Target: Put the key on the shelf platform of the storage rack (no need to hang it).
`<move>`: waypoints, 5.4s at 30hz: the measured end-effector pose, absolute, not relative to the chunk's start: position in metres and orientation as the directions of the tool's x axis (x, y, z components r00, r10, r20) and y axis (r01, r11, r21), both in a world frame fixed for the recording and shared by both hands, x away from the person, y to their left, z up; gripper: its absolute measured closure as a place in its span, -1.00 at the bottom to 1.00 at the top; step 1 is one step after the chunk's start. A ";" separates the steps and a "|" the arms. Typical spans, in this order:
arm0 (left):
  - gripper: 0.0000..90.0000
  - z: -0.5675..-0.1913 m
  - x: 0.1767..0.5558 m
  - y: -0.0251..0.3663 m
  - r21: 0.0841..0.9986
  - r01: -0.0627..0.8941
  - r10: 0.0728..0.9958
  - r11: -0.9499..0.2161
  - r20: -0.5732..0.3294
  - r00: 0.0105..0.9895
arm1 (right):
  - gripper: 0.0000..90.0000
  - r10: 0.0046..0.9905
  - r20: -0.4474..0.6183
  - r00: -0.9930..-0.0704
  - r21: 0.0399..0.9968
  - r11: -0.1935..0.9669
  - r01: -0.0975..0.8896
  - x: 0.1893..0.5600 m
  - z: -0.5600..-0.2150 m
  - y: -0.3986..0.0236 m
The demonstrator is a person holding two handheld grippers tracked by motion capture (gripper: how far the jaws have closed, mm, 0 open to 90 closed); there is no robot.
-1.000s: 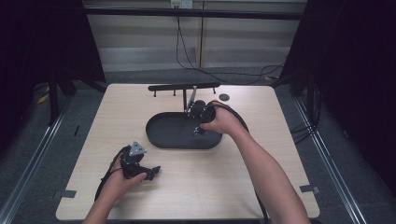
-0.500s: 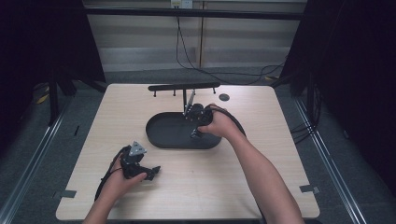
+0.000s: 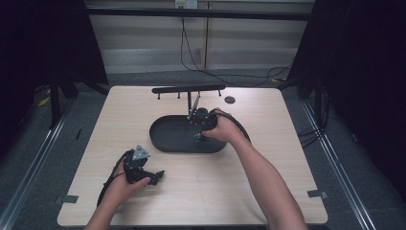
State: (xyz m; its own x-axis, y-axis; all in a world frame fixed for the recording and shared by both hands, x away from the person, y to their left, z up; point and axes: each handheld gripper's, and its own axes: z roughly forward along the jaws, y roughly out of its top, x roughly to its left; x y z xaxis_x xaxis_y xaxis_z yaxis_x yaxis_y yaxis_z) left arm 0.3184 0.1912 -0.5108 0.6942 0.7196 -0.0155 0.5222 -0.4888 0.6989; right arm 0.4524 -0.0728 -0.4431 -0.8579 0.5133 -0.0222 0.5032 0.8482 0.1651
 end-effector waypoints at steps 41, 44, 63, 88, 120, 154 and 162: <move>-1.00 -0.511 0.318 0.191 0.699 0.522 0.720 -0.488 -0.015 0.694 | 0.50 0.550 -0.039 -0.835 0.190 0.824 0.534 0.458 -0.461 -0.082; -1.00 -0.511 0.318 0.191 0.699 0.522 0.720 -0.489 -0.015 0.694 | 0.42 0.550 -0.048 -0.834 0.202 0.823 0.531 0.458 -0.459 -0.082; -1.00 -0.511 0.318 0.191 0.698 0.522 0.720 -0.489 -0.015 0.694 | 0.05 0.581 -0.009 -0.814 0.243 0.791 0.561 0.453 -0.449 -0.088; -1.00 -0.511 0.319 0.191 0.702 0.520 0.717 -0.487 -0.018 0.696 | -0.16 0.572 0.017 -0.820 0.257 0.790 0.557 0.439 -0.430 -0.099; -1.00 -0.510 0.319 0.192 0.694 0.510 0.709 -0.508 0.000 0.706 | -0.23 0.519 0.035 -0.854 0.264 0.819 0.509 0.405 -0.416 -0.121; -1.00 -0.510 0.319 0.192 0.695 0.512 0.711 -0.505 -0.003 0.704 | -0.33 0.525 0.045 -0.850 0.252 0.817 0.518 0.369 -0.413 -0.168; -1.00 -0.510 0.319 0.192 0.695 0.512 0.710 -0.505 -0.003 0.704 | -0.33 0.541 0.032 -0.840 0.255 0.809 0.530 0.365 -0.412 -0.181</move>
